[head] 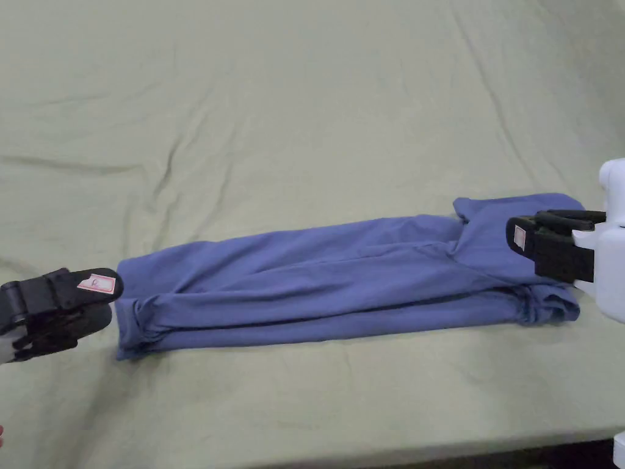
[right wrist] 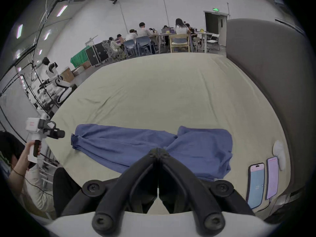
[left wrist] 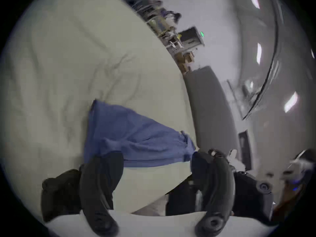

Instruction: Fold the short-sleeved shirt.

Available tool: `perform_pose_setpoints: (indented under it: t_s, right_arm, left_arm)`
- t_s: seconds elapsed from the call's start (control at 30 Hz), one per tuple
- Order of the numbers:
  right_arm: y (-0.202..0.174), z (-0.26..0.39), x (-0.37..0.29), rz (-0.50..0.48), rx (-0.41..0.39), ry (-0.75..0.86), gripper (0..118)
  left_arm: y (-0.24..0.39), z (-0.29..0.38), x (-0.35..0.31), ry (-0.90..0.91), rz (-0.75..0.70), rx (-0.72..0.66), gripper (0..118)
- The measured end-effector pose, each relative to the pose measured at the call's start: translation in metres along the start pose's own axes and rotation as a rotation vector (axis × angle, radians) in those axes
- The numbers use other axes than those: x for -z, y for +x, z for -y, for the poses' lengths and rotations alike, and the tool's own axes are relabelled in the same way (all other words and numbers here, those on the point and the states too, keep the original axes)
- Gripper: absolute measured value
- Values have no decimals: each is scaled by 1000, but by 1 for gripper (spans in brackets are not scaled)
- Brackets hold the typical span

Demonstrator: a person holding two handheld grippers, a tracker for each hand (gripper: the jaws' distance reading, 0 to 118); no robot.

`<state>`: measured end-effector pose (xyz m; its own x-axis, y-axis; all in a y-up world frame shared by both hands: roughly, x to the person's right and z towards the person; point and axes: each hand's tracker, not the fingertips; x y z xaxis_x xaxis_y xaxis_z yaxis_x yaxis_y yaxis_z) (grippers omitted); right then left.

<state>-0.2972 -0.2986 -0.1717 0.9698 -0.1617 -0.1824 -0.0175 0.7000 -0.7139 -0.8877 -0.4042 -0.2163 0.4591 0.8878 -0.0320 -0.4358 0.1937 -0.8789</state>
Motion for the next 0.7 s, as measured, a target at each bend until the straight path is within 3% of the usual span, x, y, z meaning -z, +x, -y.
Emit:
perform_pose_setpoints:
  t_s: [0.13,0.23,0.3,0.33,0.37,0.4,0.43,0.47,0.7]
  right_arm:
    - [-13,8,20,-20,-6,-69,2]
    - [-20,12,35,-56,19,-101,2]
    - [-22,12,43,-75,29,-114,2]
    - [-25,12,47,-78,30,-117,2]
    - [-26,11,49,-82,29,-124,2]
    - [-27,10,51,-85,25,-126,2]
    - [-28,8,52,-94,18,-130,2]
    - [-29,6,52,-94,6,-134,2]
    - [-18,-5,45,-89,-20,-102,2]
  left_arm:
    - [-59,-27,7,17,-181,12,90]
    - [-83,-12,70,-112,-41,-200,90]
    - [-71,0,87,0,40,-98,88]
    - [-65,0,90,-16,21,-21,73]
    - [-69,1,96,-20,-32,-61,14]
    - [-75,2,102,-39,-82,-121,6]
    - [-84,0,96,-36,-26,-193,6]
    - [-82,-4,87,-19,-4,-153,6]
    - [-24,-10,33,6,-269,88,6]
